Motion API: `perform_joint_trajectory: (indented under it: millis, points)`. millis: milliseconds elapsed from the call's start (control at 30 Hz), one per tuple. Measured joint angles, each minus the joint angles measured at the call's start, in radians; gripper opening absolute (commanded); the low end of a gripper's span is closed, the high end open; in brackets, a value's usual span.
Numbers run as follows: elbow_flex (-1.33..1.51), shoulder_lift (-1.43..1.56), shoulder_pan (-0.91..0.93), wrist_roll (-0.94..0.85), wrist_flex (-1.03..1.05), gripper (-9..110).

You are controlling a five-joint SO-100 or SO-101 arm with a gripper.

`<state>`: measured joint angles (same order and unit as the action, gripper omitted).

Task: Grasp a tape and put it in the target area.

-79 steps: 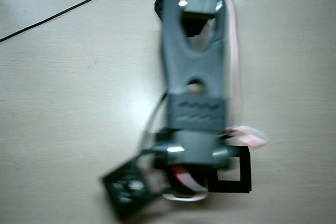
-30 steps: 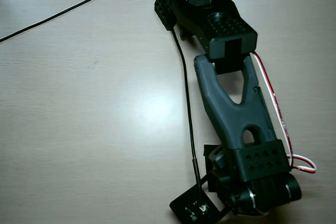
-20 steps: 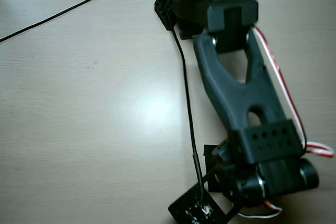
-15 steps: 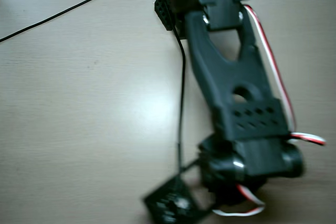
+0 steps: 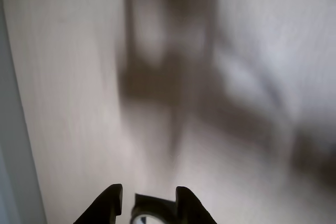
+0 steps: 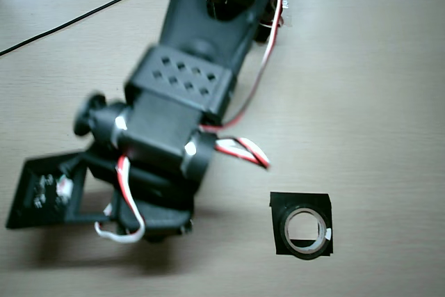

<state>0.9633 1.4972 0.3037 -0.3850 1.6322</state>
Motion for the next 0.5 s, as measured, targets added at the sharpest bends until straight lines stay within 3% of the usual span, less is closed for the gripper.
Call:
perform_joint_trajectory:
  millis: [500]
  points:
    - [0.391, 0.249, -0.058, -0.055, -0.121, 12]
